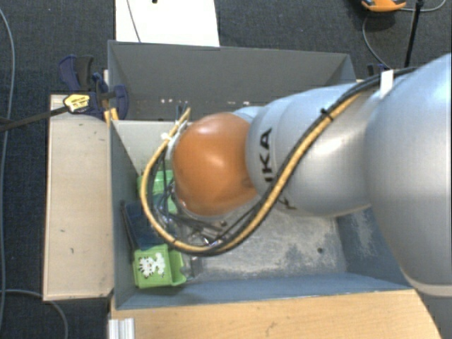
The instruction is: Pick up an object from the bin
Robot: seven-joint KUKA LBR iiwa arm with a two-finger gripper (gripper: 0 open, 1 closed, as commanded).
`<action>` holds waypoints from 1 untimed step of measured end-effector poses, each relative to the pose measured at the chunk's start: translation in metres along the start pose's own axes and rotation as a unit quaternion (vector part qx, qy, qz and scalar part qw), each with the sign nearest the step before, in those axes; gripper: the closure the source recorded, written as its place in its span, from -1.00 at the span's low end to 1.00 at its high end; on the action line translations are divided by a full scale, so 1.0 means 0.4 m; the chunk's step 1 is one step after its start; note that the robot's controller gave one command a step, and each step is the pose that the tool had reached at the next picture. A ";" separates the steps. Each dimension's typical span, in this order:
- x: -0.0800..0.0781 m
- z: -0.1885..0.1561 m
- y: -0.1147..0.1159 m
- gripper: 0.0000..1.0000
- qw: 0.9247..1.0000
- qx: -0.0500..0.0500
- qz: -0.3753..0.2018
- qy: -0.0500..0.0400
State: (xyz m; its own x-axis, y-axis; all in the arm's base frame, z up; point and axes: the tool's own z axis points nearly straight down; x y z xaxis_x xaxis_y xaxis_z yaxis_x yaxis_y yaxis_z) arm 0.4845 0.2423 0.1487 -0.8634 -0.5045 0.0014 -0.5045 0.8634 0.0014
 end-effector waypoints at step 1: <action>-0.001 0.064 -0.003 -1.00 0.990 0.001 -0.143 -0.004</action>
Offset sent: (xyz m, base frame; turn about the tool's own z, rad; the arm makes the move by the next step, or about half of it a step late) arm 0.0016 0.0123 -0.0787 -0.4486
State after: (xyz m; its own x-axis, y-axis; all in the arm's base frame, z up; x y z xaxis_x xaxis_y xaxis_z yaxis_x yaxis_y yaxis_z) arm 0.4855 0.2415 0.1232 -0.6852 -0.7283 -0.0072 -0.7283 0.6852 -0.0020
